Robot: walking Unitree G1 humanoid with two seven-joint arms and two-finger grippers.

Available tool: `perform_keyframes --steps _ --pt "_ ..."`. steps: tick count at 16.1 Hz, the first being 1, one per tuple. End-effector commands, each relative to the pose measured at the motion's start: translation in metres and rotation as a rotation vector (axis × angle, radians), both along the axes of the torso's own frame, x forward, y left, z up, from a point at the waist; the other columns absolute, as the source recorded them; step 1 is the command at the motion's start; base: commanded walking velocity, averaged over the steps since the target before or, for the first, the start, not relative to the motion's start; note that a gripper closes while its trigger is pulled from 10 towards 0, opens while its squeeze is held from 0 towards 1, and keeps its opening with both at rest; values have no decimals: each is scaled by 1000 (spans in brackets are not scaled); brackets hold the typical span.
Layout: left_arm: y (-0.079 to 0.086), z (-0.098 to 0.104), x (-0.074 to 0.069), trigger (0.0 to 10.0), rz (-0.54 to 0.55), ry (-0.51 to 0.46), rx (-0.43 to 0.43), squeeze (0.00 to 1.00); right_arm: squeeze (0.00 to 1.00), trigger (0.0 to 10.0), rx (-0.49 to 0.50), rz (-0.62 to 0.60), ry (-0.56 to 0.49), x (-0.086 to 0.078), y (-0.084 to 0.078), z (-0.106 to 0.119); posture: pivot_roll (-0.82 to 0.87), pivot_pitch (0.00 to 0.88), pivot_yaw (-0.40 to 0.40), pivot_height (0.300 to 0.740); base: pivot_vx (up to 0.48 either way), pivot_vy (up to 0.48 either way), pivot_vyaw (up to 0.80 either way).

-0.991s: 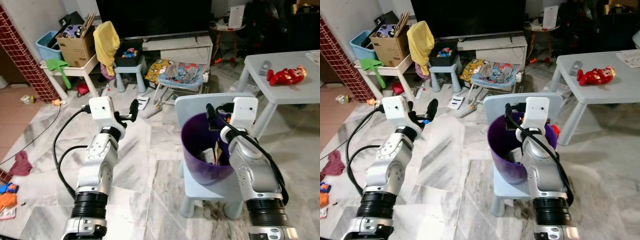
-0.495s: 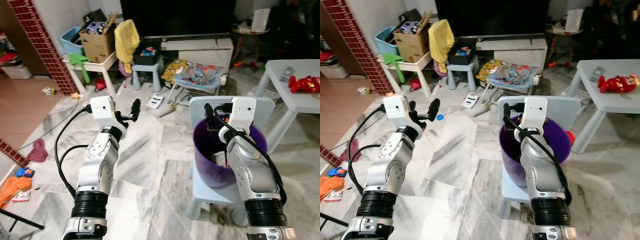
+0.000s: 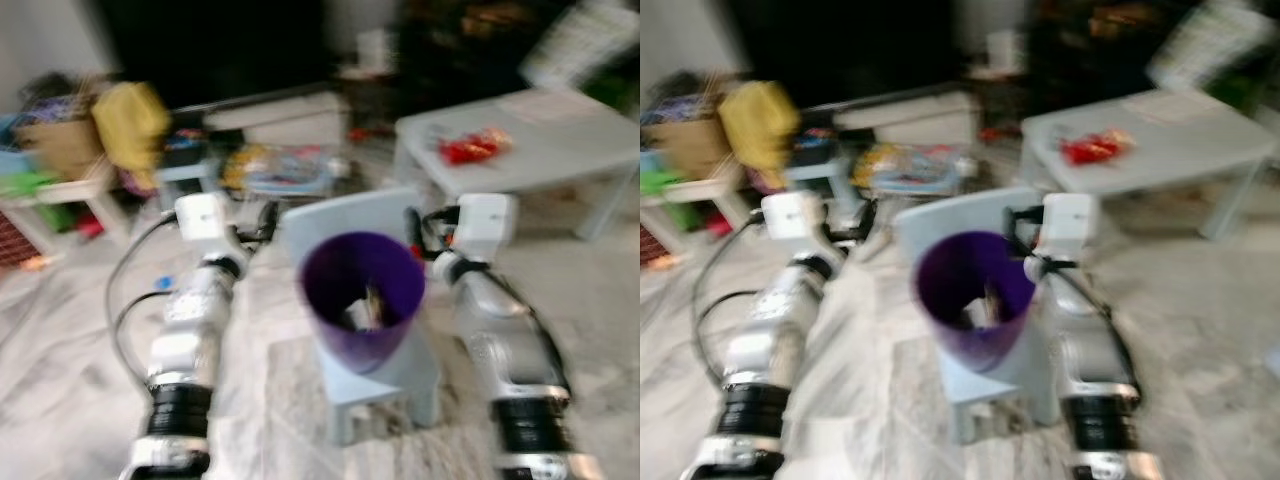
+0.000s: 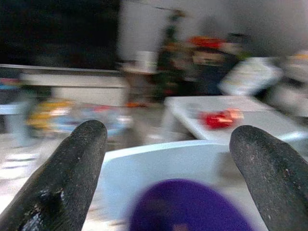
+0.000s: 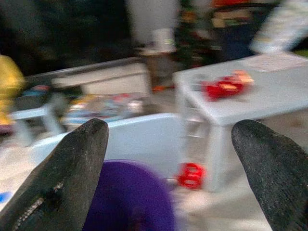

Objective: Picking trash to rubbish bin

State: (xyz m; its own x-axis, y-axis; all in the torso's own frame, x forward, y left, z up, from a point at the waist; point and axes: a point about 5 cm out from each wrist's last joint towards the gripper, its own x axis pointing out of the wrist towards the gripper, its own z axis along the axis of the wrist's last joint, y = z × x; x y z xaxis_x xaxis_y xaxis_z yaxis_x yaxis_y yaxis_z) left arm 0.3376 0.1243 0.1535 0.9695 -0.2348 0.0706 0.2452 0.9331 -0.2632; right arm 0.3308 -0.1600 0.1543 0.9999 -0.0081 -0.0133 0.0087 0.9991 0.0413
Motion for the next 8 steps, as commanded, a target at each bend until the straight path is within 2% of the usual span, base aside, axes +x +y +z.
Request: perform_keyframes --steps 1,3,8 --pt "17 -1 -1 10000 50 4 8 0 0 10000 18 51 -17 1 17 6 -27 0 97 740 0 0 -781" --pt "16 -1 -1 10000 50 6 5 0 0 10000 18 49 -18 1 16 6 -28 0 96 740 0 0 -731" --pt "17 -2 -1 10000 68 16 -5 0 0 10000 21 49 -26 2 16 8 -28 0 92 740 0 0 0"
